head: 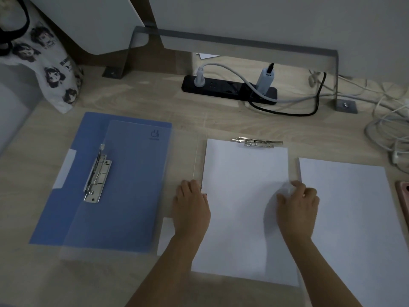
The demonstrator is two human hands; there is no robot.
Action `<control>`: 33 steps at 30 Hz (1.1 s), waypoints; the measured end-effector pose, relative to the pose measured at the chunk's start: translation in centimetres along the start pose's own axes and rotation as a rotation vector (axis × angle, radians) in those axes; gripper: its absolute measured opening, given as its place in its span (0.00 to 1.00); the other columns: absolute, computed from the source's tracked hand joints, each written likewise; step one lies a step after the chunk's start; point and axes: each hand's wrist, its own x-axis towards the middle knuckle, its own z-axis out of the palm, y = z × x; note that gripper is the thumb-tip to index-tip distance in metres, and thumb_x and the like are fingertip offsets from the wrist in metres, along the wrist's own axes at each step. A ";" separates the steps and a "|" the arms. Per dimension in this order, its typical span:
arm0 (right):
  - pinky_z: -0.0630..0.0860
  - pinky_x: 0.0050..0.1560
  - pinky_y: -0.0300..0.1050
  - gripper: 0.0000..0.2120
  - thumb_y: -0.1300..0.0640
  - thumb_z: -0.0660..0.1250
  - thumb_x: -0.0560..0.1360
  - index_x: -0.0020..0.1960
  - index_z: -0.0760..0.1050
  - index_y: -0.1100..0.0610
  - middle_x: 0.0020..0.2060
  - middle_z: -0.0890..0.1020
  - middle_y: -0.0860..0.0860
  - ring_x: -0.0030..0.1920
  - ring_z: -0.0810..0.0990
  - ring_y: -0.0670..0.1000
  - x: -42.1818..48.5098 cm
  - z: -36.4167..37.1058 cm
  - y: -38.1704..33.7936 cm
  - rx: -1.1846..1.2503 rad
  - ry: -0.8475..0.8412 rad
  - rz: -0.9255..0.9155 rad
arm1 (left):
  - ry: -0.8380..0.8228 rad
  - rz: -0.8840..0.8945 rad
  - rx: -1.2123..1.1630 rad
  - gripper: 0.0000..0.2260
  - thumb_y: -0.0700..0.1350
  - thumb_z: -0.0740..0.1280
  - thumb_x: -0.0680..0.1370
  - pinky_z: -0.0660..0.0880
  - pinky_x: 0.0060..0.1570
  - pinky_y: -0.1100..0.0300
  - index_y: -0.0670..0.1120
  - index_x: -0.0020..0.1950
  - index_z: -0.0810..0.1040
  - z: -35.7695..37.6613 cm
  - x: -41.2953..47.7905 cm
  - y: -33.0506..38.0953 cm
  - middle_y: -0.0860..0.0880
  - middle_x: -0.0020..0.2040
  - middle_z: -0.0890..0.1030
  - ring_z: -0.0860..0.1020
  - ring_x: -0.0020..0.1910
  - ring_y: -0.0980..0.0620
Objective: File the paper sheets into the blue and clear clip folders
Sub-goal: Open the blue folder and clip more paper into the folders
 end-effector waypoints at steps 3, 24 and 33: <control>0.69 0.48 0.49 0.15 0.63 0.56 0.78 0.64 0.68 0.57 0.49 0.70 0.51 0.48 0.70 0.54 0.5 0.2 0.0 0.091 -0.091 -0.067 | 0.093 0.260 -0.102 0.30 0.32 0.74 0.62 0.78 0.50 0.56 0.43 0.63 0.74 2.2 -0.1 -0.7 0.41 0.62 0.78 0.78 0.60 0.41; 0.65 0.60 0.38 0.24 0.69 0.54 0.75 0.69 0.67 0.55 0.62 0.74 0.47 0.63 0.72 0.46 6.2 -1.9 -8.0 0.887 -0.278 0.169 | -0.016 0.360 -0.039 0.31 0.63 0.47 0.79 0.48 0.72 0.51 0.47 0.77 0.50 4.9 -0.7 -0.7 0.47 0.78 0.51 0.48 0.77 0.45; 0.66 0.68 0.44 0.28 0.64 0.59 0.76 0.74 0.56 0.59 0.63 0.71 0.53 0.64 0.72 0.52 8.2 -0.8 -7.5 1.002 -0.161 0.405 | -0.028 0.353 -0.026 0.31 0.62 0.48 0.79 0.50 0.72 0.51 0.46 0.77 0.52 4.6 -0.8 -0.6 0.47 0.78 0.53 0.51 0.77 0.44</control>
